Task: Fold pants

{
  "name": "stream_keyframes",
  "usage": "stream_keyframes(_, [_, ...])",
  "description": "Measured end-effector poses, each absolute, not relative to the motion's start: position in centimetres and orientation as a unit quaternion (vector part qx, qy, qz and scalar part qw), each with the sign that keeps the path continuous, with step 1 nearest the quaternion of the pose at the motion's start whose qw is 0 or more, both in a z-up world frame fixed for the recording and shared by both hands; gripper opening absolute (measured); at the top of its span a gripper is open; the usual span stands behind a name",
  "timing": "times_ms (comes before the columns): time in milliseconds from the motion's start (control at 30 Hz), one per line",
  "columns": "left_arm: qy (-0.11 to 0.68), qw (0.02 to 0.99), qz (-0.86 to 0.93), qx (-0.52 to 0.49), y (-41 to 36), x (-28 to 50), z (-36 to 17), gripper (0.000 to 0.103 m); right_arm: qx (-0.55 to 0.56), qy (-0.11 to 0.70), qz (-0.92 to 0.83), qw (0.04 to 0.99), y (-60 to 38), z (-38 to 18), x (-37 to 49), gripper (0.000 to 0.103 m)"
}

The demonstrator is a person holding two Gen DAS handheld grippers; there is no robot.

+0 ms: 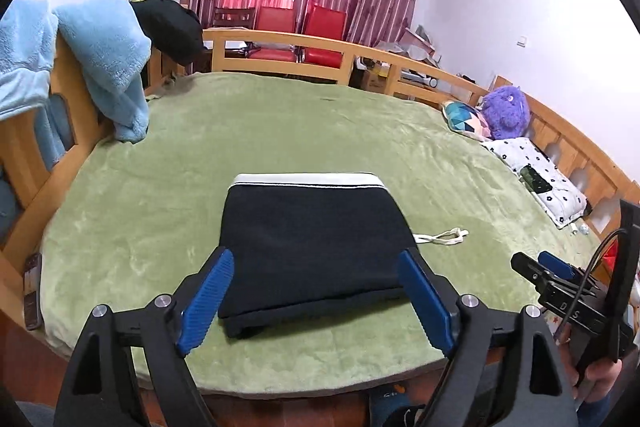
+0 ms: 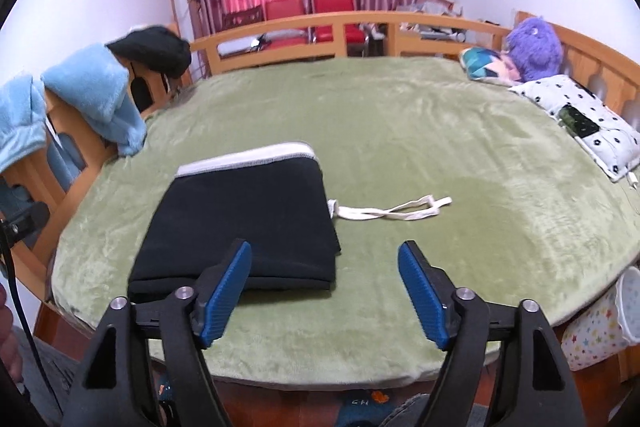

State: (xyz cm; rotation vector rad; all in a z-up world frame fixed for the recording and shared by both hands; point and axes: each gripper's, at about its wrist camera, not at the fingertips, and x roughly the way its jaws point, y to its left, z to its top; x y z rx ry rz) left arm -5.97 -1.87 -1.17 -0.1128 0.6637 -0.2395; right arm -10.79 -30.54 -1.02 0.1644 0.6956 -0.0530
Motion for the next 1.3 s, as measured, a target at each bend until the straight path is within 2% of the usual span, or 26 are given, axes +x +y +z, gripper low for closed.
stream_keyframes(100, [0.323,0.939,-0.108,-0.041,-2.4,-7.2,-1.0,0.086,0.087,0.337,-0.018,0.937,-30.8,-0.2,-11.7,0.082])
stream_keyframes(167, [0.321,0.941,-0.099,-0.035,-2.6,-7.8,-0.9,0.089,0.078,0.327,-0.019,0.942,-30.6,0.1,-12.3,0.095])
stream_keyframes(267, [0.320,0.941,-0.106,-0.040,-2.7,-8.6,-0.8,0.094,0.077,0.315,-0.013,0.946,-30.4,0.3,-12.7,0.103])
stream_keyframes(433, [0.314,0.943,-0.106,-0.040,-2.8,-9.4,-0.5,0.097,0.080,0.324,-0.024,0.942,-30.7,0.2,-12.8,0.103])
stream_keyframes(1300, [0.306,0.947,-0.080,-0.047,-1.8,-9.9,-0.1,0.097,0.064,0.325,-0.033,0.943,-29.5,0.3,-13.0,0.103])
